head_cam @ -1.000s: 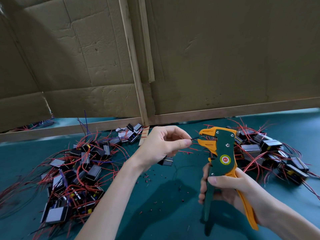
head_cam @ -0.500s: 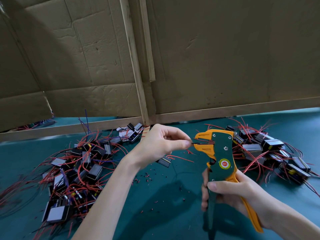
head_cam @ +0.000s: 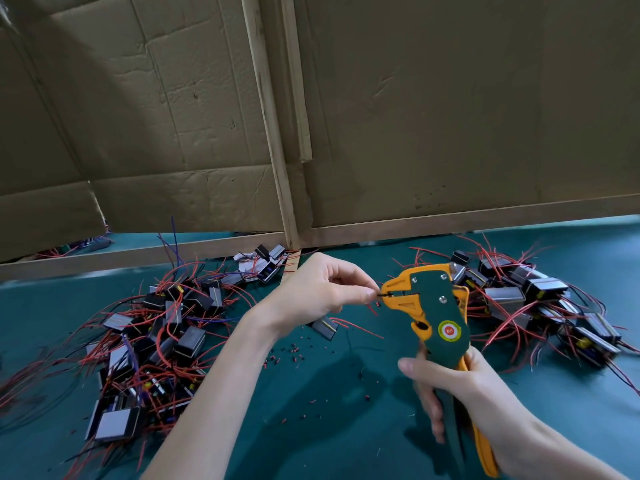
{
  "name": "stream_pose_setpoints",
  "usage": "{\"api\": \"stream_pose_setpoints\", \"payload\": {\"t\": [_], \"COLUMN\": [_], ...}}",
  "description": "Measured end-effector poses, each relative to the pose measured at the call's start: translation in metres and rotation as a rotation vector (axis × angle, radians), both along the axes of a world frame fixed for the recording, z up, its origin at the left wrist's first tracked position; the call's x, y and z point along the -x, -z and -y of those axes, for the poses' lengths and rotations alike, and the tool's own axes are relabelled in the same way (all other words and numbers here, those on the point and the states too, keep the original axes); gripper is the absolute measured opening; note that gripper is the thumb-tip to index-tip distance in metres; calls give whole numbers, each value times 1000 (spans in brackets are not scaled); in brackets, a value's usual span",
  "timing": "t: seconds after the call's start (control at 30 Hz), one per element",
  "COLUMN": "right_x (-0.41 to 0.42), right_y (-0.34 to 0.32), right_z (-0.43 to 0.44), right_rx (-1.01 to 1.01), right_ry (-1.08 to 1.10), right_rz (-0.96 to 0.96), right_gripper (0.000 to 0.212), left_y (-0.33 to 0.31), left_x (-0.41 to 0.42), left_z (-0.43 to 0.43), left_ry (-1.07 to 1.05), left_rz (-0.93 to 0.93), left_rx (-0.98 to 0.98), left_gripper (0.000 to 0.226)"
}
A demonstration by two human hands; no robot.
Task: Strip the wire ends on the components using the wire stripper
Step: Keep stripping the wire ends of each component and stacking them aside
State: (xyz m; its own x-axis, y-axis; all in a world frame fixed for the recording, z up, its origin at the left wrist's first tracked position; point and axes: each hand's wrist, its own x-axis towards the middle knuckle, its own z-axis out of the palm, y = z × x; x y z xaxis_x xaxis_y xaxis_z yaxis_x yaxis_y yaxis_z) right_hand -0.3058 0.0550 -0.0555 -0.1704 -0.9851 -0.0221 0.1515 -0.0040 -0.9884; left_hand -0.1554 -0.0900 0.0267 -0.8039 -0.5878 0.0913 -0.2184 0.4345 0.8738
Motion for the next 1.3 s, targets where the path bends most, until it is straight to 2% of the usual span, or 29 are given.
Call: {"api": "stream_pose_setpoints", "payload": {"t": [0.07,0.17,0.27,0.33,0.47,0.57,0.63,0.7,0.8,0.9,1.0,1.07,1.2,1.27,1.3], "right_x": [3,8,10,13,18,20,23,24,25,25,26,24,23,23,23], "right_y": [0,-1,2,4,9,12,14,15,15,15,16,16,19,19,19], "right_z": [2,9,12,14,16,18,19,19,20,21,22,22,21,21,21], "right_rx": [-5,19,37,21,-13,-44,-54,-58,-67,-70,-85,-104,-131,-133,-131], "right_ry": [-90,-187,-208,-200,-195,-190,-175,-158,-145,-140,-141,-158,-166,-159,-156], "right_rz": [95,243,299,305,287,278,280,286,304,334,362,362,345,337,336], "right_gripper": [35,39,29,31,49,37,32,30,27,28,29,30,32,31,31], "left_y": [2,1,-1,-4,-12,-16,-18,-19,-20,-14,-6,-3,-8,-4,1], "left_x": [0,-4,-8,-10,-6,16,42,72,111,132,127,113,65,35,19], "left_z": [2,7,12,12,7,0,-6,-12,-21,-28,-32,-30,-6,18,33], "left_ry": [-14,-59,-43,-61,-152,-248,-314,-352,-253,-111,103,147,-104,-305,-416], "left_rz": [21,11,-4,-6,-111,-229,-349,-478,-562,-447,-124,-35,-53,132,308], "left_rx": [-20,-7,5,30,240,452,521,518,334,244,200,217,331,382,392], "left_gripper": [6,6,13,14,12,13,10,7,6,11,43,59,54,46,44]}}
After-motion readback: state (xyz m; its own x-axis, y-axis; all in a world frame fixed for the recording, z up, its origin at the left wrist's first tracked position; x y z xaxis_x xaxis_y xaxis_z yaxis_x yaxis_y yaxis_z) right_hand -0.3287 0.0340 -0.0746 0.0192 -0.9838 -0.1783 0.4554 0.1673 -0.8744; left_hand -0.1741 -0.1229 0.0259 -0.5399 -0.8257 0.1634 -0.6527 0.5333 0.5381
